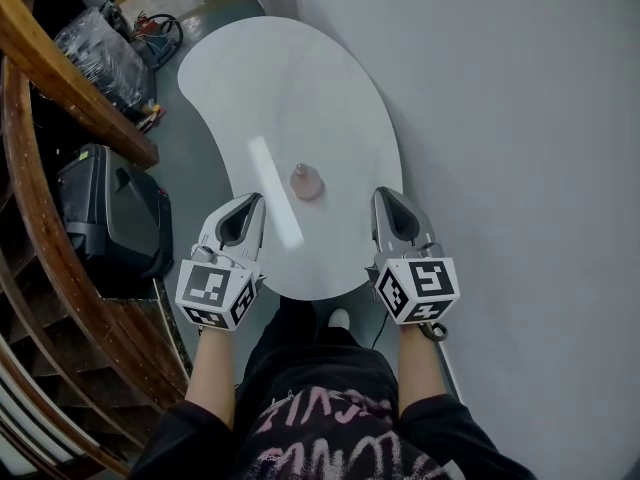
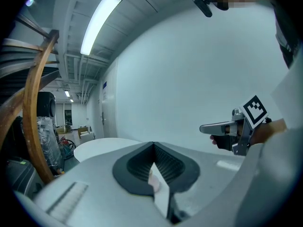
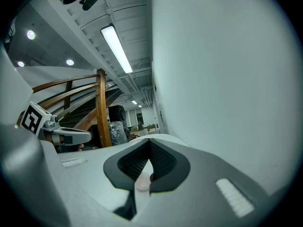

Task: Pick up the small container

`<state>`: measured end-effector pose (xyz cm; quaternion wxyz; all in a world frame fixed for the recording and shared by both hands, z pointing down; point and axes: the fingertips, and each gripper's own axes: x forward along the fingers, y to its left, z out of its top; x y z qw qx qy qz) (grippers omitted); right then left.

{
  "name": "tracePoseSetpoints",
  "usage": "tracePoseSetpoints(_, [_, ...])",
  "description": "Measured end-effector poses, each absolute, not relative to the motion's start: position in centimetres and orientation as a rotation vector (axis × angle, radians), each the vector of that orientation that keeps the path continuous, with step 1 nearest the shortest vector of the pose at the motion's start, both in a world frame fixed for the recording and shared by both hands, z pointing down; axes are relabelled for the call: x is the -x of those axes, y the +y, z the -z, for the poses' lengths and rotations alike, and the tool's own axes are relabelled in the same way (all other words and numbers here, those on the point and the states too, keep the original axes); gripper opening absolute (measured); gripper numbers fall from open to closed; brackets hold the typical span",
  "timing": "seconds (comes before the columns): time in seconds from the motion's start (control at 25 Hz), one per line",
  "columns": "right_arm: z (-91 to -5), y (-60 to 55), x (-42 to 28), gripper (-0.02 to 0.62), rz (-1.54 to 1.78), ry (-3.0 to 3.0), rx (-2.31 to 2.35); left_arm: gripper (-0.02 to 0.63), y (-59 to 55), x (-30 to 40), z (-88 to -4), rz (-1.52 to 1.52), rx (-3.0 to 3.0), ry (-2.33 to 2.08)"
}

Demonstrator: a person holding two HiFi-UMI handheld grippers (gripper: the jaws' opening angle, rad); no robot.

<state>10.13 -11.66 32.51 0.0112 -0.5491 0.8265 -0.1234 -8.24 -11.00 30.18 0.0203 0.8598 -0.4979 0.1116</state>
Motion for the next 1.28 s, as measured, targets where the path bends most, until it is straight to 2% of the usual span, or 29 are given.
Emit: tracePoseSetpoints(1.28, [-36.7,-15.4,-8.1,0.021,0.472,2.606,1.808,0.002,-15.5,9.4,-35.6,-0.324,-2.583,-1.447])
